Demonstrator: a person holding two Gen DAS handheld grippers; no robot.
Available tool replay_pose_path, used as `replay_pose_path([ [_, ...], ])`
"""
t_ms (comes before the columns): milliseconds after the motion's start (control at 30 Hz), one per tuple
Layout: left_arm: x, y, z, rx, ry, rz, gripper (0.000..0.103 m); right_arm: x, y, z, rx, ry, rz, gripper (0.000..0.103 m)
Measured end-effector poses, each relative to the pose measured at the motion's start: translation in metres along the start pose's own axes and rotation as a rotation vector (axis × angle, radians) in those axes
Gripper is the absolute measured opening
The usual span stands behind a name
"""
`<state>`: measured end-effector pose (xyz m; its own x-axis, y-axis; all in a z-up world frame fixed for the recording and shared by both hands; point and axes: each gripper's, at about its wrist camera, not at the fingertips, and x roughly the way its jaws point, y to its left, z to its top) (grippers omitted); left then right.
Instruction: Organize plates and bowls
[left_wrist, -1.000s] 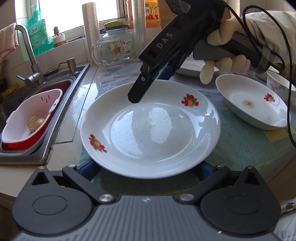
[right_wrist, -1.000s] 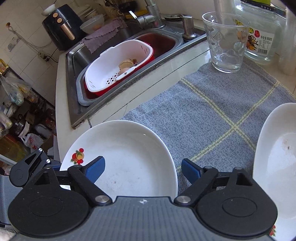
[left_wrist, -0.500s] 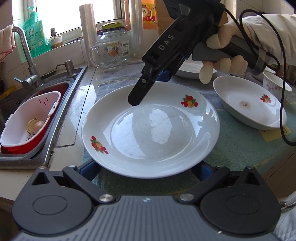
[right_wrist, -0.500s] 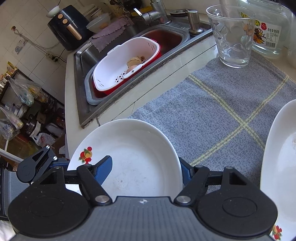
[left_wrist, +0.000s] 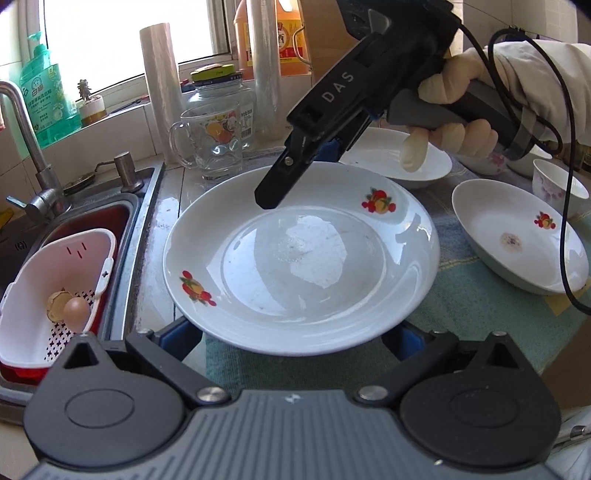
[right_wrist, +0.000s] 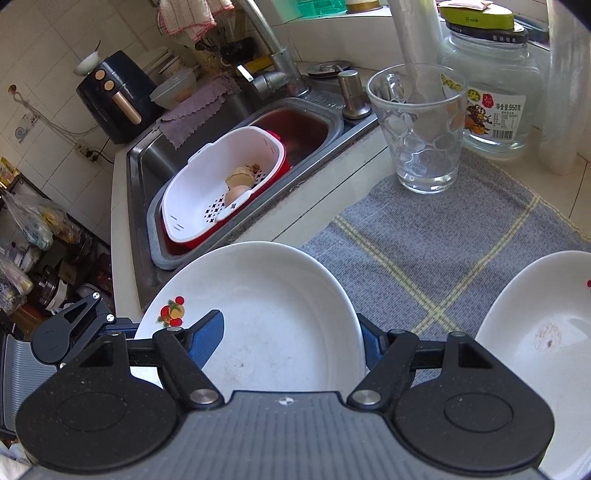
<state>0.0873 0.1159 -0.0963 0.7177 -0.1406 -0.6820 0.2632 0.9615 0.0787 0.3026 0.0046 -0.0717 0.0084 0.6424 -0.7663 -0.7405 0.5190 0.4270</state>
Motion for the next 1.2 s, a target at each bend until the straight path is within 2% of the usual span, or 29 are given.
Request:
replay_pose_path([
  [500,0.046,0.036,0.020,0.077,0.008,-0.071,0.102,0.015,-0.035,0.022,0.097,-0.046,-0.076,0.080],
  [933,0.059,0.044,0.025,0.080,0.007,-0.076,0.102,0.023,-0.045,0.027,0.105,-0.054,-0.117,0.080],
  [1033,0.060,0.043,0.025,0.087,0.003,-0.075,0.102,0.026,-0.044,0.028,0.099,-0.052,-0.121,0.085],
  [1200,0.058,0.040,0.023,0.098,-0.003,-0.078,0.102,0.026,-0.035,0.028,0.073,-0.051,-0.128,0.102],
])
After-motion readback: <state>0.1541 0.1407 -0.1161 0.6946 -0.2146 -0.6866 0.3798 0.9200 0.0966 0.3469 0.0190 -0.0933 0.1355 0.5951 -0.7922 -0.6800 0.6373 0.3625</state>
